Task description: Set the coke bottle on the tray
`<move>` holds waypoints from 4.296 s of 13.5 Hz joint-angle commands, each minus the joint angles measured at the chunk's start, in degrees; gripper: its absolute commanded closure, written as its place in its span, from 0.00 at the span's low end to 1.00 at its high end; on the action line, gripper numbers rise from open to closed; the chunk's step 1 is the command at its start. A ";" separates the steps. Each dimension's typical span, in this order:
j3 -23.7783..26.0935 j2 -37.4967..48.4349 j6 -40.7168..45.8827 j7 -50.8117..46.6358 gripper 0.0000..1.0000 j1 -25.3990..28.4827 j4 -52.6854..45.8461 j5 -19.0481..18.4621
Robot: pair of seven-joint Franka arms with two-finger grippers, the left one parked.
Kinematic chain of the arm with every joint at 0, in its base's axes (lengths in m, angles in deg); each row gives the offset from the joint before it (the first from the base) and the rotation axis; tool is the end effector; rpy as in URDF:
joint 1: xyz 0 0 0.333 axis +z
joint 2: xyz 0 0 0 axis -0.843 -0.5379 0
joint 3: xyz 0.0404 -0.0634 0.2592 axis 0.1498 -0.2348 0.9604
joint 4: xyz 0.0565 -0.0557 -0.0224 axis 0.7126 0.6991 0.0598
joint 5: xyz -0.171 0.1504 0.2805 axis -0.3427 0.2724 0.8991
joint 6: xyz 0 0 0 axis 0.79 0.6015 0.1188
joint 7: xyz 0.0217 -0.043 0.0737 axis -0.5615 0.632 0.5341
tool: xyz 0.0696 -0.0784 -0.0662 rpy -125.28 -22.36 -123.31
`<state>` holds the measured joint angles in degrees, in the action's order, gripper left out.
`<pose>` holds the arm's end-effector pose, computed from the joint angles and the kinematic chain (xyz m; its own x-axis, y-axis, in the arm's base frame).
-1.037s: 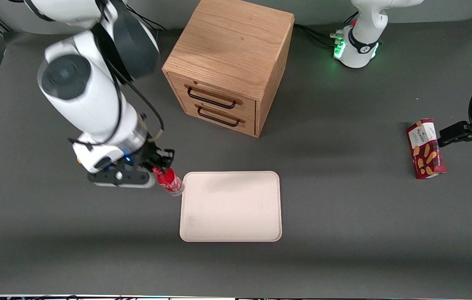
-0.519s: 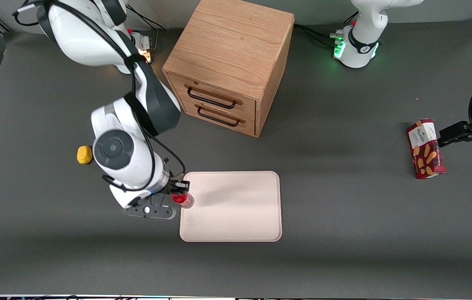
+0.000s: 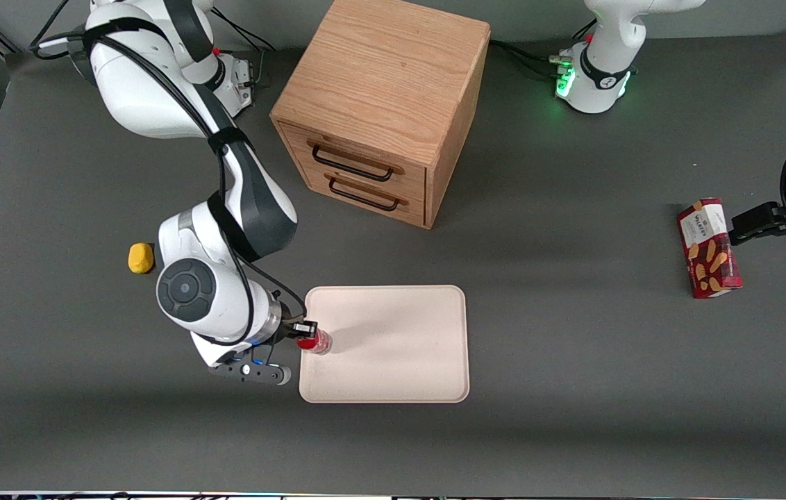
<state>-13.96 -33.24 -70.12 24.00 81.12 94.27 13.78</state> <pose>0.6502 0.2824 0.3298 0.9850 -0.1685 -0.0363 -0.1708 -0.9828 -0.0709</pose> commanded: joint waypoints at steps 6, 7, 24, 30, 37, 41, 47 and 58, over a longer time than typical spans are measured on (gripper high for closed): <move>-0.72 -0.77 -3.88 -0.21 1.00 0.34 2.41 1.07; -0.72 -0.77 -3.88 -0.29 1.00 0.34 2.41 1.07; -1.77 13.01 14.64 -6.26 0.00 0.60 2.14 1.16; -1.86 24.26 24.23 -5.06 0.00 -0.36 4.15 -2.00; -2.21 39.74 23.37 18.21 0.00 -10.89 20.23 -2.45; -2.30 46.67 15.91 28.87 0.00 -16.44 30.85 -2.53; -6.16 48.89 11.41 33.88 0.00 -17.33 35.63 -2.71; -5.20 48.19 11.23 33.98 0.00 -19.17 34.58 -3.41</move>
<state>-20.25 14.00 -57.74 57.11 62.65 127.96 11.61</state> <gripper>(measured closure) 0.000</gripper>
